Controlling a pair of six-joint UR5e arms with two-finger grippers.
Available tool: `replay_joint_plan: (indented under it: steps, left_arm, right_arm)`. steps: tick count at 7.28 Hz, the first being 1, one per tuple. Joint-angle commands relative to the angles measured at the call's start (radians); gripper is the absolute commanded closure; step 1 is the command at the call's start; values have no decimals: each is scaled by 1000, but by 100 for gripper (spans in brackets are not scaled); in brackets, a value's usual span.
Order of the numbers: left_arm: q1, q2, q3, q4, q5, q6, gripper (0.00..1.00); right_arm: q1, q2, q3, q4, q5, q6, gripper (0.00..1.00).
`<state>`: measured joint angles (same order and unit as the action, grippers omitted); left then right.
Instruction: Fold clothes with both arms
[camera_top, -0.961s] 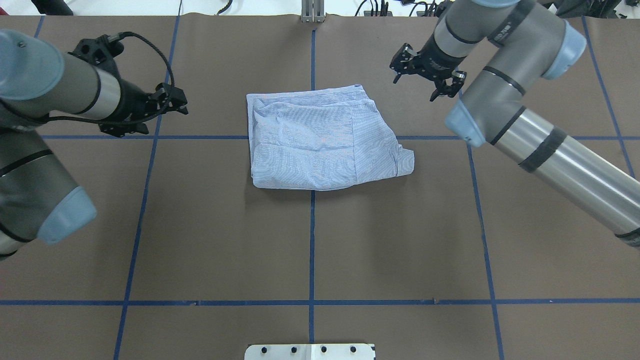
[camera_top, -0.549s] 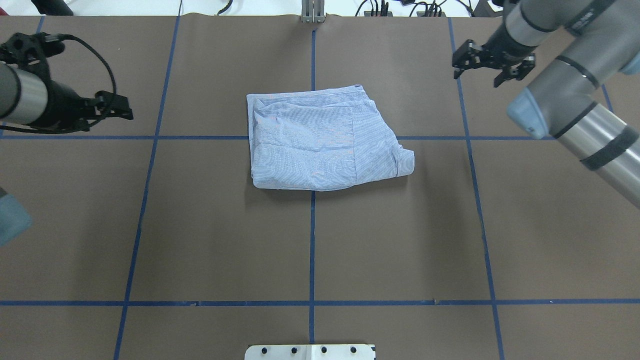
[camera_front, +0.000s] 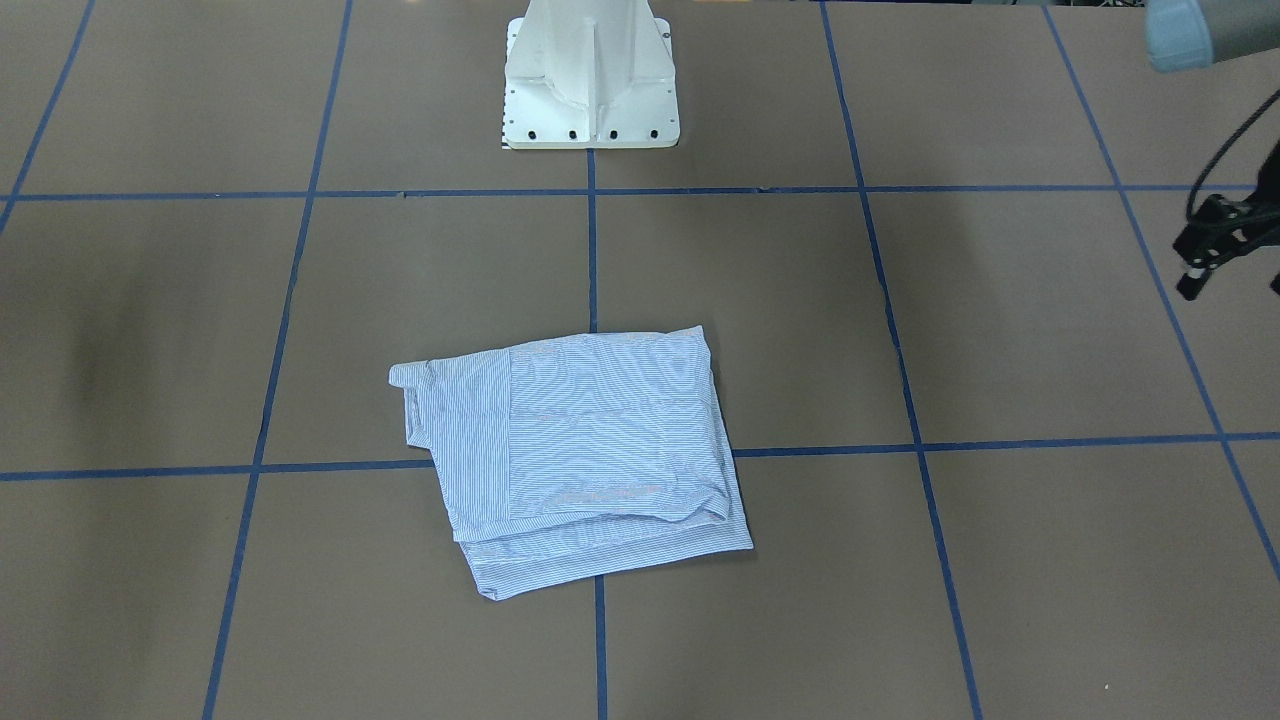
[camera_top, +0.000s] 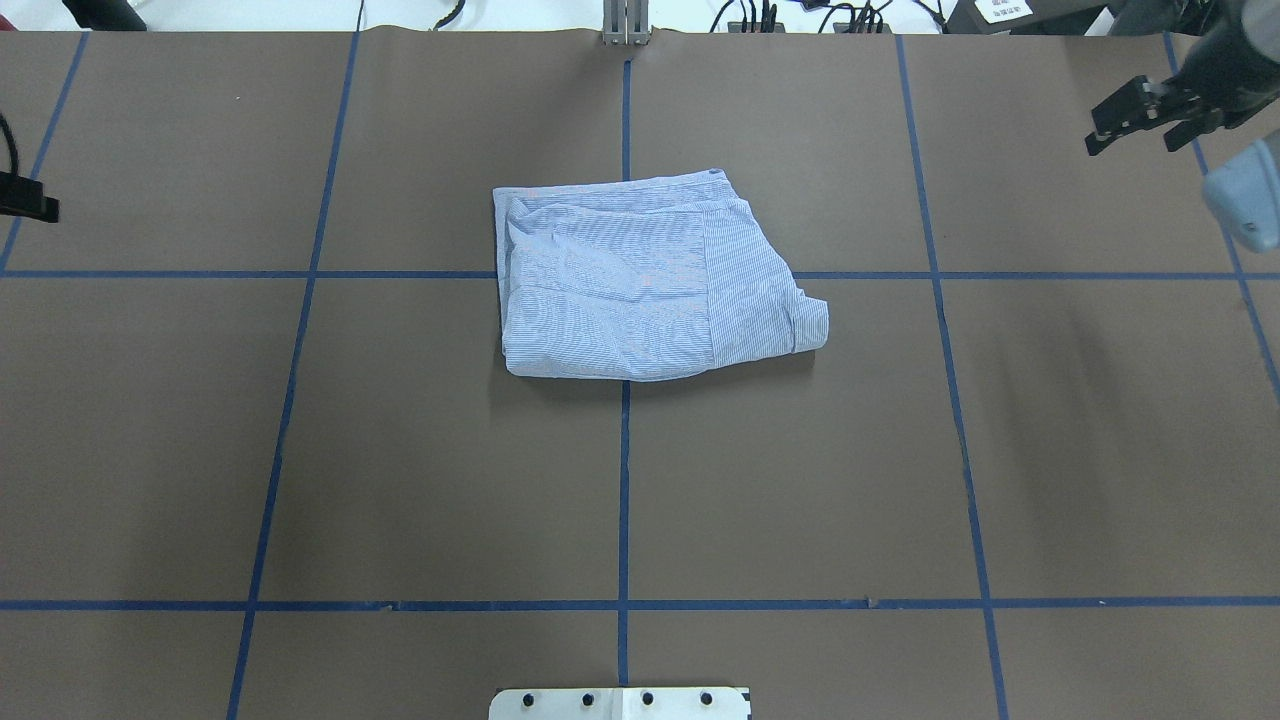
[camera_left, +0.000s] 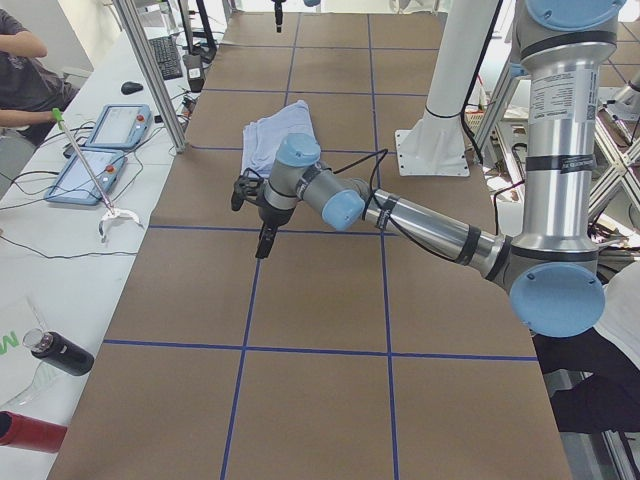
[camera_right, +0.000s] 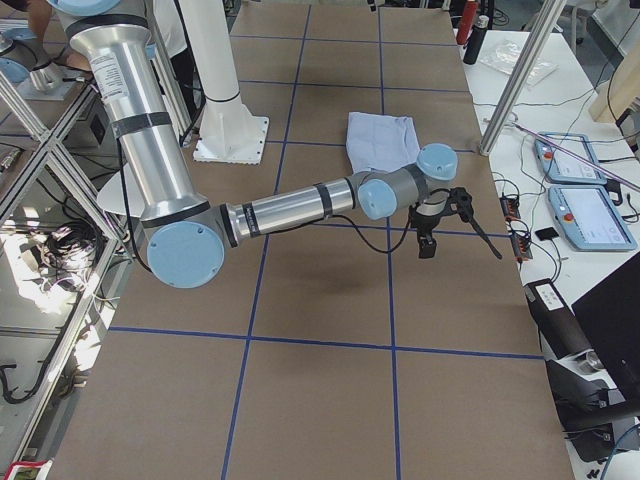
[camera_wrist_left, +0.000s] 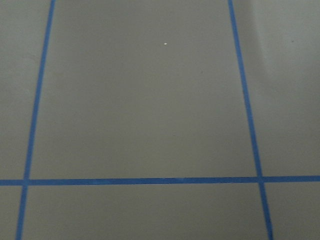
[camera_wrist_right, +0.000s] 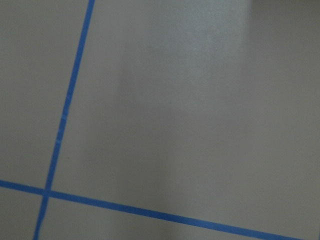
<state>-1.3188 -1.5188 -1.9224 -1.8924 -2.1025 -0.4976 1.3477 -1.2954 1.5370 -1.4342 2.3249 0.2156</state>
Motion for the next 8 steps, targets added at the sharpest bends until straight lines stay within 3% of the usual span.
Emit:
replay_joint_plan:
  steps: [1, 2, 5, 8]
  left_arm:
    - [-202, 17, 173, -16, -126, 294, 1]
    - [-215, 17, 187, -22, -131, 300, 1]
    - [-269, 26, 215, -166, -125, 297, 1]
    - [-266, 39, 345, -160, -119, 303, 1]
  right_arm:
    - [102, -105, -5, -5, 37, -215, 0]
    - [137, -128, 6, -18, 71, -217, 0]
    - [185, -169, 37, -8, 56, -203, 0]
    - [186, -229, 51, -8, 31, -220, 0]
